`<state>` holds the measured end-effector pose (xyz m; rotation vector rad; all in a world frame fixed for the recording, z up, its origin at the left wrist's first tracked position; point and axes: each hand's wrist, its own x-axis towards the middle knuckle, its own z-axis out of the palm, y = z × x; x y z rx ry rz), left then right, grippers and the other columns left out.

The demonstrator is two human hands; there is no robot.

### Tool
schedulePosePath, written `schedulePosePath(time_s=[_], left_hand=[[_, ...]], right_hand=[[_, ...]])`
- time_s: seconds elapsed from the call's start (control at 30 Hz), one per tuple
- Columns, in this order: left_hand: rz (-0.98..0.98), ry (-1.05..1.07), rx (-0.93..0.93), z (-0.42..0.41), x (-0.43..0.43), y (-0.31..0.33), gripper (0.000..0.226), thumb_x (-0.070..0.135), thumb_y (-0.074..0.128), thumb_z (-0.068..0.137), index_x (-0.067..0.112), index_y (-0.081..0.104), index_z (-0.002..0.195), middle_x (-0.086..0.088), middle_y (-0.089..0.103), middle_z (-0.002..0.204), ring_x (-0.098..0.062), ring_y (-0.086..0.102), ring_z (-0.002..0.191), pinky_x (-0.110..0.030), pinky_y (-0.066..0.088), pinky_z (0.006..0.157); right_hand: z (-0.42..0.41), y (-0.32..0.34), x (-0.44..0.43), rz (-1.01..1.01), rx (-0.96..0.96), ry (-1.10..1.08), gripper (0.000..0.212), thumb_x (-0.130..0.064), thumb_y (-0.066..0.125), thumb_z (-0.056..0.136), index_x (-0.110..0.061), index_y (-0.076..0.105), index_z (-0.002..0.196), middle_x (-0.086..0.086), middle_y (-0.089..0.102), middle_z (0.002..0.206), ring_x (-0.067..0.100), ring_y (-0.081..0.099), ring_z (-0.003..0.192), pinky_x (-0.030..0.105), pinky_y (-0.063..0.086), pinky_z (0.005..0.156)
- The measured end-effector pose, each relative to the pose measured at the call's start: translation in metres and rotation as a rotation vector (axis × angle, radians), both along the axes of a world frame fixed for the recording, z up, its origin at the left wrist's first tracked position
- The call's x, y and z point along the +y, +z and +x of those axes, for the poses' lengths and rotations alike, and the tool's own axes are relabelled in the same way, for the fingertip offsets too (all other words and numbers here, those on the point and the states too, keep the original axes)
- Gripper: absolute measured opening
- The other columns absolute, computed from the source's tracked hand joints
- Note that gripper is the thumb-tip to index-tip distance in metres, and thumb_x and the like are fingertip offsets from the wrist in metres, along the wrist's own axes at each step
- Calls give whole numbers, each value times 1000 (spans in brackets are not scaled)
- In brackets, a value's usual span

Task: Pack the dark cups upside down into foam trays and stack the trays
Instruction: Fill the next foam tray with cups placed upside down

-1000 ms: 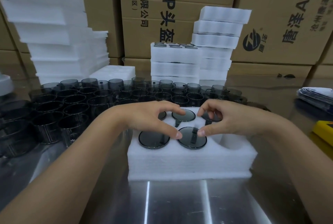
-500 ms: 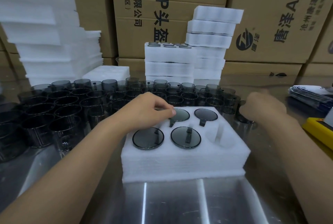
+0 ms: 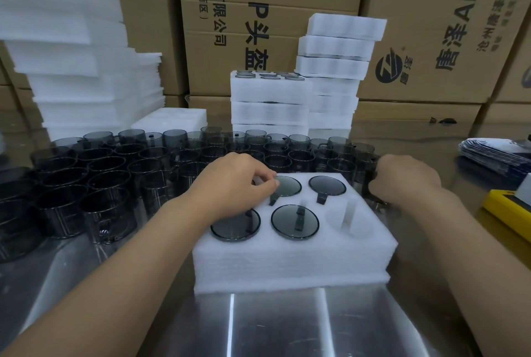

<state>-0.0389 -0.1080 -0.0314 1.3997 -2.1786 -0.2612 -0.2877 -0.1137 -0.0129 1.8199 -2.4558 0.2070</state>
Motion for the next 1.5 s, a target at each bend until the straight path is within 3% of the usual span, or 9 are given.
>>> schedulePosePath(time_s=[0.13, 0.27, 0.37, 0.53, 0.67, 1.07, 1.2, 1.33, 1.5], left_hand=[[54, 11, 61, 0, 1, 2, 14, 39, 62, 88, 34, 75, 87, 17, 70, 106, 0, 63, 94, -34, 54, 87], [86, 24, 123, -2, 2, 3, 15, 37, 63, 88, 31, 76, 86, 15, 71, 105, -2, 62, 100, -35, 51, 92], [83, 38, 168, -1, 3, 3, 15, 36, 63, 88, 29, 77, 88, 18, 71, 102, 1, 61, 98, -31, 51, 92], [73, 36, 173, -5, 2, 1, 19, 39, 63, 88, 30, 73, 101, 19, 68, 103, 1, 59, 96, -16, 44, 79], [113, -25, 357, -7, 0, 1, 42, 29, 67, 85, 33, 58, 125, 16, 67, 110, 0, 59, 106, -23, 44, 93], [284, -189, 545, -3, -2, 3, 47, 18, 72, 81, 31, 56, 123, 8, 74, 95, 0, 67, 91, -21, 43, 79], [281, -157, 600, -2, -3, 3, 32, 40, 69, 82, 40, 57, 112, 18, 73, 89, 6, 67, 81, -17, 47, 72], [264, -130, 642, -5, -6, 2, 35, 58, 59, 70, 41, 61, 100, 18, 73, 87, -3, 69, 81, -34, 50, 92], [243, -138, 688, -5, -8, 0, 37, 59, 56, 73, 34, 66, 99, 8, 75, 87, -10, 71, 82, -36, 49, 94]], right_hand=[[2, 7, 4, -220, -53, 20, 10, -14, 56, 79, -11, 50, 71, 6, 54, 73, 21, 44, 61, 25, 28, 50], [11, 3, 1, -616, -157, 257, 17, -14, 55, 86, -6, 62, 99, 8, 57, 97, 30, 47, 98, 30, 30, 68], [25, 2, 3, -741, -236, 468, 12, -15, 60, 88, -7, 61, 97, 0, 50, 91, 22, 45, 91, 23, 24, 71], [49, -7, 13, -736, -414, 699, 11, -15, 66, 86, -18, 55, 87, 0, 51, 91, 16, 50, 78, 20, 31, 67], [59, -14, 18, -667, -433, 830, 8, -14, 65, 87, -9, 59, 91, 1, 49, 98, 13, 50, 81, 13, 38, 71], [58, -20, 13, -593, -432, 893, 10, -13, 63, 88, -11, 57, 97, -1, 46, 108, 3, 43, 85, 3, 35, 75], [57, -21, 13, -582, -438, 915, 10, -11, 64, 87, -11, 59, 96, -3, 44, 108, 4, 45, 87, 6, 38, 76], [58, -22, 14, -569, -426, 925, 11, -10, 64, 87, -14, 58, 96, -4, 43, 110, 7, 46, 89, 14, 39, 79], [58, -20, 15, -541, -406, 920, 29, -12, 63, 85, -16, 53, 112, -6, 41, 112, 23, 55, 86, 35, 48, 81]])
